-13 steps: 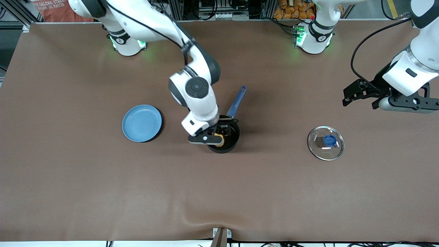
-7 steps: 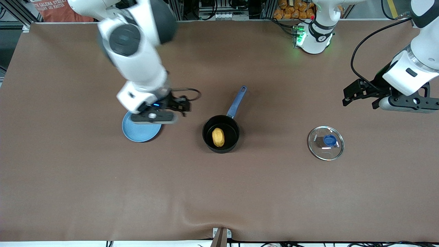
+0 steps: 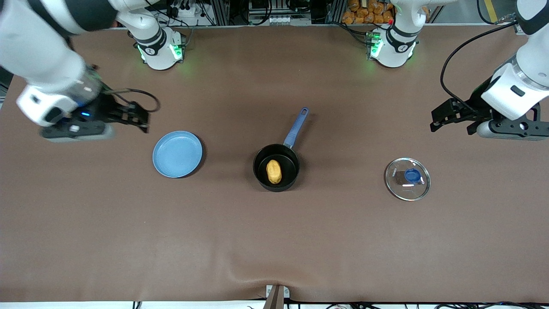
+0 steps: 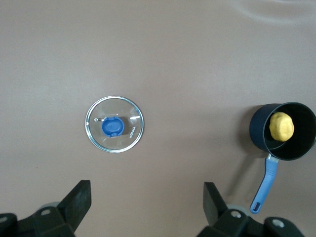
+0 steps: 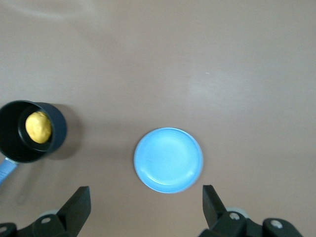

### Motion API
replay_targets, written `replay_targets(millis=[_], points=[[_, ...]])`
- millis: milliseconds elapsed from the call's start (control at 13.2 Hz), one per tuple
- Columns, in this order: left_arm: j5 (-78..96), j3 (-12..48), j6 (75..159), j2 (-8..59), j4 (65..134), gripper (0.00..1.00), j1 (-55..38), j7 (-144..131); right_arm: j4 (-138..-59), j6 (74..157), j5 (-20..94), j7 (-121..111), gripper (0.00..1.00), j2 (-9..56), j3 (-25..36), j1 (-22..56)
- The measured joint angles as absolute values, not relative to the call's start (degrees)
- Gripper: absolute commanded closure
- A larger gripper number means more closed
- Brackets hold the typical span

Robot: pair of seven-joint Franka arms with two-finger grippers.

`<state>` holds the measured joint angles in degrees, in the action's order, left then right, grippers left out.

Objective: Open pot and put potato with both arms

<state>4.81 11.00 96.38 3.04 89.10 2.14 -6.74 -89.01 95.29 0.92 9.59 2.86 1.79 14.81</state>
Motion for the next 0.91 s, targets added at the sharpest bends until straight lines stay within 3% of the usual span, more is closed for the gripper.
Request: replay_targets(millis=[531, 910], points=[[4.80, 10.61, 93.00, 1.69, 88.44, 0.00, 3.48, -6.80, -93.03, 95.01, -1.44, -2.36, 0.00, -2.92, 1.80, 6.85], [3.46, 5.62, 85.85, -2.44, 88.97, 0.00, -0.50, -6.85, -93.58, 94.77, -1.48, -3.34, 0.00, -4.08, 1.77, 5.04]])
